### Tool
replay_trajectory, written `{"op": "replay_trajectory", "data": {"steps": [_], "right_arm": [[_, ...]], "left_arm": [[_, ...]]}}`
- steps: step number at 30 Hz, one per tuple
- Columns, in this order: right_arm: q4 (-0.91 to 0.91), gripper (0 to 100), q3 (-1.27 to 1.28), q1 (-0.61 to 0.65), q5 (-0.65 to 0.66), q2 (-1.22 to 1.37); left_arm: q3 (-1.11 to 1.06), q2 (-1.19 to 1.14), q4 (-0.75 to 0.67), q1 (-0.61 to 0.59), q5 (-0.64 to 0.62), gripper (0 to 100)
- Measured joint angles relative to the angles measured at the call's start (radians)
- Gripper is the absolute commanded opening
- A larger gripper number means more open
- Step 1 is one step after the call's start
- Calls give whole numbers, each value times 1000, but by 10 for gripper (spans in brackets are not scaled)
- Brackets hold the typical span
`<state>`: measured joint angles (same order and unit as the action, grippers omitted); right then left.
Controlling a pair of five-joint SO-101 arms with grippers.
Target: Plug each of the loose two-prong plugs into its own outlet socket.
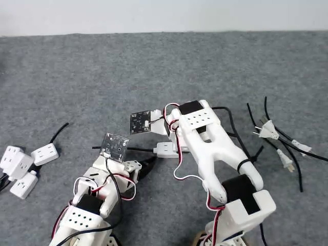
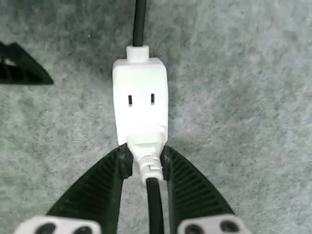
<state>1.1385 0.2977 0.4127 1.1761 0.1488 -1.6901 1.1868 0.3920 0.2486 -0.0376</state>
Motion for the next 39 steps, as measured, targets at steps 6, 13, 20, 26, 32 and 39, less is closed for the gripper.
{"op": "replay_trajectory", "data": {"steps": [6, 13, 20, 26, 32, 39], "right_arm": [[49, 239, -5, 34, -68, -49], [92, 355, -3, 61, -75, -170], [193, 355, -18, 66, -94, -307], [431, 354, -180, 66, -97, -456], [591, 354, -218, 66, -210, -586], [546, 354, -49, -8, -454, -784]], "left_arm": [[0, 0, -2, 0, 0, 329], [0, 0, -2, 0, 0, 329], [0, 0, -2, 0, 0, 329], [0, 0, -2, 0, 0, 329], [0, 0, -2, 0, 0, 329], [0, 0, -2, 0, 0, 329]]}}
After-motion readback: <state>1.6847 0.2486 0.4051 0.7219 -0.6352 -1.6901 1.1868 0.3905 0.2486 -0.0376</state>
